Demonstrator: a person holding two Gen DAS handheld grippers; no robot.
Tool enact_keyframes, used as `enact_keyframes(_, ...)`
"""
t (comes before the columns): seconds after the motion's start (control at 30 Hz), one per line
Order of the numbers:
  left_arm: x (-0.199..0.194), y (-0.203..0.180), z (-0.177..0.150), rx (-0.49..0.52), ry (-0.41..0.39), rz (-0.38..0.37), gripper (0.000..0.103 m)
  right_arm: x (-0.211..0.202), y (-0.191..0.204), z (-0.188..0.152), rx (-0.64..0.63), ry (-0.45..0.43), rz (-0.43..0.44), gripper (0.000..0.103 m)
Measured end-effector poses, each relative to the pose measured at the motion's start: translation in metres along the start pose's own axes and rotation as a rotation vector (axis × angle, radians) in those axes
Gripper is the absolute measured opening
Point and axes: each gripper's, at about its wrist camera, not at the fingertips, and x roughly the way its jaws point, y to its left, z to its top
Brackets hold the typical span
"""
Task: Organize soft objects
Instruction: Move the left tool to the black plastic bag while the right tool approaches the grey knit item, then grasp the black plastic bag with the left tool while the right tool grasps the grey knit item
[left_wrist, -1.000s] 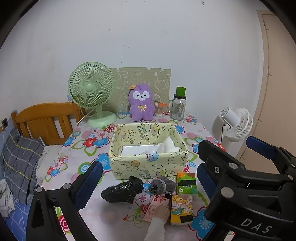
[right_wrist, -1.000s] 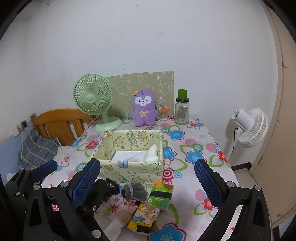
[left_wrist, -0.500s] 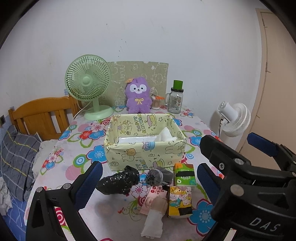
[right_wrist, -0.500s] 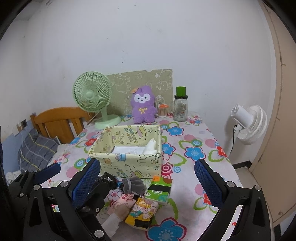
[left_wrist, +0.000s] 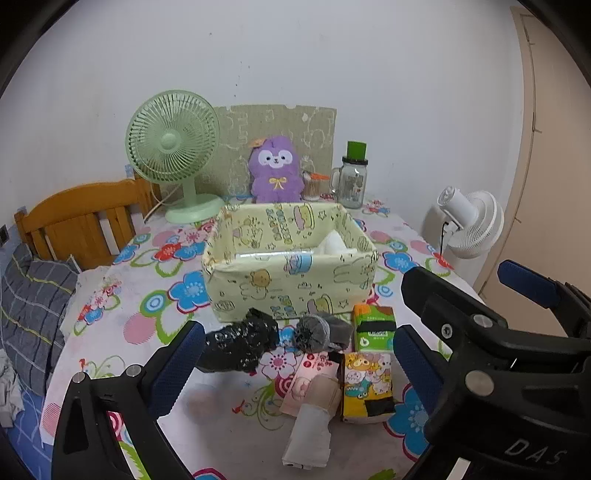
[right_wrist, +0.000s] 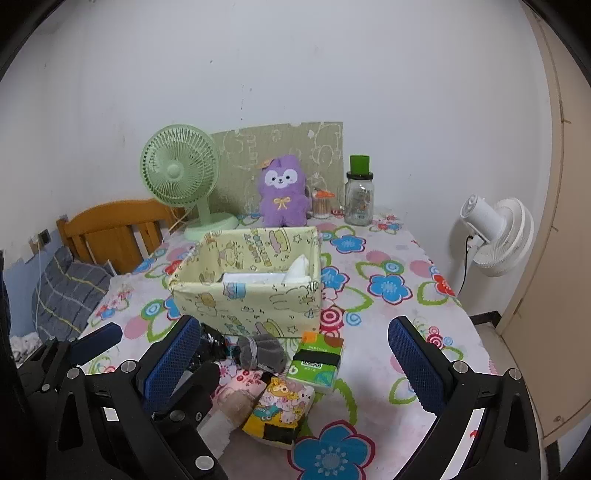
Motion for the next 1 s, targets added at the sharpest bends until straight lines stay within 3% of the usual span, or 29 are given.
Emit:
enact_keyframes(0.2,0.008,0.002,-0.007,0.002,0.01,0.003,0.102,0.007,-0.003,-0.007,0.025,0.011,0.002,0.097)
enact_keyframes(1.0,0.055,0.028,-0.019,-0.023,0.111,0.04,0.096,0.073,0.008,-0.026,0.017,0.161,0.035,0.093)
